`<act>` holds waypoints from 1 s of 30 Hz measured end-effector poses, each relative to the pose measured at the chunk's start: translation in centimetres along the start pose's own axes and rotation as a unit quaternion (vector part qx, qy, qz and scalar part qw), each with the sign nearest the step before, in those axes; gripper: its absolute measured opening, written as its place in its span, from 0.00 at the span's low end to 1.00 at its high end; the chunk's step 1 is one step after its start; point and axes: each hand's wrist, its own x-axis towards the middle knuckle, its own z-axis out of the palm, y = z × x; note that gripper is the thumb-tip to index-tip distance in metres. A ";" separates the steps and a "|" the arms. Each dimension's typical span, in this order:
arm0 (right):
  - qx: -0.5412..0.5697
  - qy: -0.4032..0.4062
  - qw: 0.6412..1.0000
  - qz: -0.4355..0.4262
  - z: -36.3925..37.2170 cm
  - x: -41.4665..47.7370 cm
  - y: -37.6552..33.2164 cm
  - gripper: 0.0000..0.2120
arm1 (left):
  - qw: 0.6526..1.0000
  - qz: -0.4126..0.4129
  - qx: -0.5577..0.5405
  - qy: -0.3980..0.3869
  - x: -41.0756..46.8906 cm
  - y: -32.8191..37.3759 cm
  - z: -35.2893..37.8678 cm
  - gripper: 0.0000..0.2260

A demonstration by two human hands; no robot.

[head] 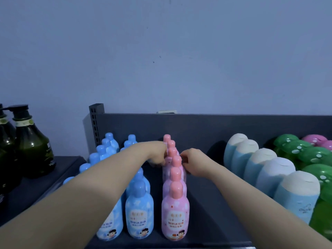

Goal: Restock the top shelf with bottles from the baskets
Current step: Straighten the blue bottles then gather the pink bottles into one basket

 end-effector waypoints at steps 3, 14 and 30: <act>-0.001 0.006 1.000 -0.002 0.0 0.2 -0.1 0.09 | 1.000 0.007 -0.008 -0.004 0.8 -0.1 0.1 0.13; 0.032 0.018 0.999 -0.023 0.0 3.4 1.6 0.10 | 0.999 0.011 -0.038 -0.012 3.9 -2.7 -0.3 0.05; 0.063 -0.011 0.998 -0.006 0.7 4.3 3.2 0.18 | 1.000 -0.001 -0.014 -0.017 7.1 -2.6 -0.5 0.12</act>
